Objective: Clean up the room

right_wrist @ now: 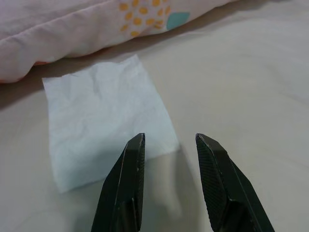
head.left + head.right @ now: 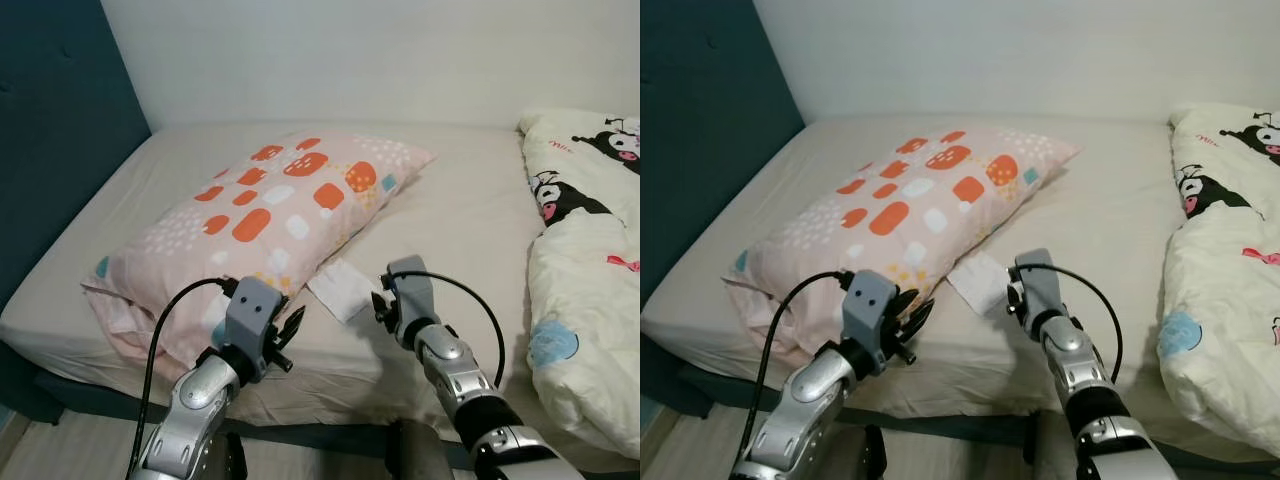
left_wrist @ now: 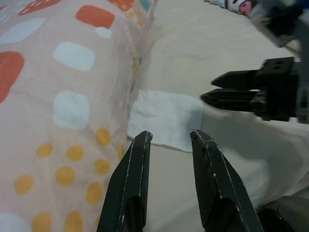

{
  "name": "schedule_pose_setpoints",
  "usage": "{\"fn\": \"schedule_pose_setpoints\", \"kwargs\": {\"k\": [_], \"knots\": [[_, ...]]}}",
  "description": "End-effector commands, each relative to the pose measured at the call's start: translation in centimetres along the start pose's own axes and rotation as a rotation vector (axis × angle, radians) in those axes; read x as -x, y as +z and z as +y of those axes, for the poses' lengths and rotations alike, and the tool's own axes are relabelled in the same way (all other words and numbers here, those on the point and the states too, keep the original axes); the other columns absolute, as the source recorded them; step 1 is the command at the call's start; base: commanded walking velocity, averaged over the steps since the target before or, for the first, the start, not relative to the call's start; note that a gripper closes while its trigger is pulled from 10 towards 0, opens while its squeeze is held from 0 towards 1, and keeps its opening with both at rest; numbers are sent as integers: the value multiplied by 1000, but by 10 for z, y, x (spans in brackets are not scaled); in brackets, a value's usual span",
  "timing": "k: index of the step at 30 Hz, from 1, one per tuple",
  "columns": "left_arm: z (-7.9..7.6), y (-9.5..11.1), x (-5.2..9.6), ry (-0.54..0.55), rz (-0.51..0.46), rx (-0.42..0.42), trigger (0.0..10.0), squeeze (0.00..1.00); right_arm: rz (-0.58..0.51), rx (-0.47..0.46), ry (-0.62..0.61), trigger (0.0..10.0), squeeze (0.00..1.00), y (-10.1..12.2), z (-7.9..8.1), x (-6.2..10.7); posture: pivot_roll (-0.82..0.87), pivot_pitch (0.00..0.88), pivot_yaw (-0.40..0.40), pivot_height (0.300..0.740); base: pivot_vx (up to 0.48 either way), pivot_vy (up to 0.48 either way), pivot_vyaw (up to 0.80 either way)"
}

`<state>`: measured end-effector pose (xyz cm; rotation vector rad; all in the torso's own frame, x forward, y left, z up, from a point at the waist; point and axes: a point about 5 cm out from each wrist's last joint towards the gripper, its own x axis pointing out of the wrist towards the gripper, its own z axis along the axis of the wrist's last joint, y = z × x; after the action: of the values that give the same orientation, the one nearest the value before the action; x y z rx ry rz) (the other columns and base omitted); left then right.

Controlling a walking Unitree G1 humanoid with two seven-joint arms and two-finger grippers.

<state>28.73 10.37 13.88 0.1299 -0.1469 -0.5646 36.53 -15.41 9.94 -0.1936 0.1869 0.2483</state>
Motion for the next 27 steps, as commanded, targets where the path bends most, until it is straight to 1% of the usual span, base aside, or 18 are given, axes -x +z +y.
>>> {"fn": "schedule_pose_setpoints", "kwargs": {"k": [1, 3, 7, 8, 9, 10, 11, 12, 15, 17, 18, 22, 27], "knots": [[1, -4, 4, -16, 33, -7, 10000, 0, 18, -2, 1, 10000, 0, -5, -1, 1, 55, 227, -15, 529, 0, 0, 0], [1, -4, 5, -14, 35, -9, 10000, 0, 17, 5, 4, 10000, 0, -3, -1, -1, 61, 240, -16, 529, 0, 0, 0], [4, -2, 10, -7, 40, -13, 10000, 0, -17, 13, 28, 10000, 4, 12, -2, -8, 75, 273, -25, 529, 0, 0, 0], [4, -2, 10, -7, 40, -13, 10000, 0, -17, 13, 28, 10000, 4, 12, -2, -8, 75, 273, -25, 529, 0, 0, 0], [4, 0, 11, -5, 38, -14, 10000, 0, -32, 8, 36, 10000, 290, 17, -3, -9, 78, 277, -30, 529, 0, 0, 0], [3, 2, 11, -5, 36, -14, 10000, 0, -47, 12, 42, 10000, 1000, 22, -4, -10, 81, 283, -35, 529, 0, 0, 0], [3, 2, 11, -5, 36, -14, 10000, 0, -47, 12, 42, 10000, 1000, 22, -4, -10, 81, 283, -35, 529, 0, 0, 0], [3, 4, 12, 3, 31, -11, 10000, 0, -81, -2, 68, 10000, 1000, 33, -5, -13, 85, 288, -39, 529, 0, 0, 0], [3, 5, 13, 4, 31, -10, 10000, 0, -89, 2, 80, 10000, 1000, 36, -5, -14, 86, 289, -40, 529, 0, 0, 0], [3, 6, 16, 1, 34, -14, 10000, 0, -89, 19, 129, 10000, 1000, 39, 0, -16, 94, 302, -46, 529, 0, 0, 0], [3, 6, 16, 1, 34, -14, 10000, 0, -89, 19, 129, 10000, 1000, 39, 0, -16, 94, 302, -46, 529, 0, 0, 0], [4, 9, 19, -1, 34, -18, 10000, 0, -67, 64, 194, 10000, 1000, 41, 10, -18, 113, 322, -61, 529, 0, 0, 0], [5, 10, 20, -6, 36, -26, 10000, 0, -51, 90, 208, 10000, 1000, 41, 12, -19, 117, 323, -63, 529, 0, 0, 0]]}}
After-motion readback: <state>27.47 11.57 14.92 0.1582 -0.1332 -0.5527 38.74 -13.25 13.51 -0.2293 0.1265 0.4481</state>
